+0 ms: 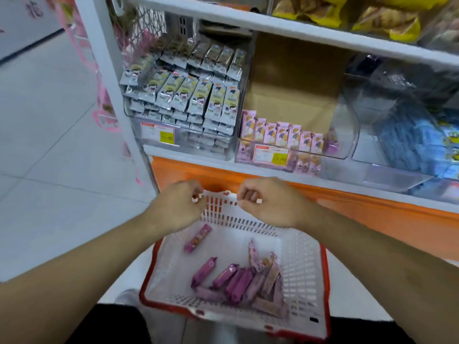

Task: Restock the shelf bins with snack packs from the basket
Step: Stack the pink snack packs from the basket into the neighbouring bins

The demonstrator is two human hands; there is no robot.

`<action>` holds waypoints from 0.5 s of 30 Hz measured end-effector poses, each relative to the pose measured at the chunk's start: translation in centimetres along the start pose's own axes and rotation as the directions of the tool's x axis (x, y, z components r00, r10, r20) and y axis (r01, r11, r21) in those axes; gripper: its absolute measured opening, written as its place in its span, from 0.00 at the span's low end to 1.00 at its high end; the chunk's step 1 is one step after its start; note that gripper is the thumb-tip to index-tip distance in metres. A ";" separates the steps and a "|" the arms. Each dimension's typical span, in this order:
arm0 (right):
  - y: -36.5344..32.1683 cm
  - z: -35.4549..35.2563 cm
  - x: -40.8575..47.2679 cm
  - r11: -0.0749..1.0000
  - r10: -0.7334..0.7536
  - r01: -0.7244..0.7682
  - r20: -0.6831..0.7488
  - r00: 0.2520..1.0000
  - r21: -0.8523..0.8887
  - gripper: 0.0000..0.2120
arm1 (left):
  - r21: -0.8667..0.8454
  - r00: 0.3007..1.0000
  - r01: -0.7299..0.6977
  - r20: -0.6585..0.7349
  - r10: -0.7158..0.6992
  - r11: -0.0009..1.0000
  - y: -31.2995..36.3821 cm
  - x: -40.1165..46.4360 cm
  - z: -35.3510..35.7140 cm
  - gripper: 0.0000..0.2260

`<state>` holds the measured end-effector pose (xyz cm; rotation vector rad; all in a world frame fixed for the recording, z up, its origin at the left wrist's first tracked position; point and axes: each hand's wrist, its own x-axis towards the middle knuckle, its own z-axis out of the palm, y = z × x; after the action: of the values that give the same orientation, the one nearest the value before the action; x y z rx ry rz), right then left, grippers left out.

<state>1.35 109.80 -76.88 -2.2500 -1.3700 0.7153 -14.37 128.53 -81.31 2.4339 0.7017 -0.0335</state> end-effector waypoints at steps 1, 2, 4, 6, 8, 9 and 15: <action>0.9 1.9 0.1 0.999 0.043 -0.041 0.073 0.996 -0.030 0.03 | 0.012 1.000 0.026 0.013 -0.026 1.000 -1.2 -0.1 0.8 0.16; 2.1 3.9 0.3 0.995 0.092 -0.086 0.134 0.987 -0.048 0.03 | 0.035 0.998 0.057 0.024 -0.057 0.998 -2.4 -0.2 1.5 0.20; 4.5 7.5 0.9 0.986 0.166 -0.158 0.221 0.961 -0.054 0.04 | 0.077 0.992 0.120 0.036 -0.123 0.990 -4.9 -0.2 3.1 0.27; 6.9 10.4 1.7 0.971 0.240 -0.234 0.257 0.936 -0.056 0.05 | 0.067 0.981 0.184 0.049 -0.187 0.981 -7.0 0.0 4.9 0.31; 9.5 12.5 2.6 0.936 0.350 -0.347 0.248 0.903 -0.060 0.08 | 0.025 0.964 0.249 0.091 -0.250 0.968 -8.7 0.3 6.9 0.35; 11.0 13.4 3.1 0.913 0.404 -0.406 0.235 0.884 -0.041 0.10 | -0.003 0.959 0.264 0.110 -0.262 0.964 -9.3 0.3 7.9 0.36; 18.3 18.3 4.1 0.836 0.541 -0.548 0.199 0.817 -0.023 0.21 | -0.048 0.977 0.209 -0.031 -0.210 0.977 -10.0 0.3 10.4 0.34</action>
<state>4.24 106.97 -102.74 -2.6214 -0.7553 1.1666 -17.63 129.70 -95.35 2.3143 0.9631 -0.0571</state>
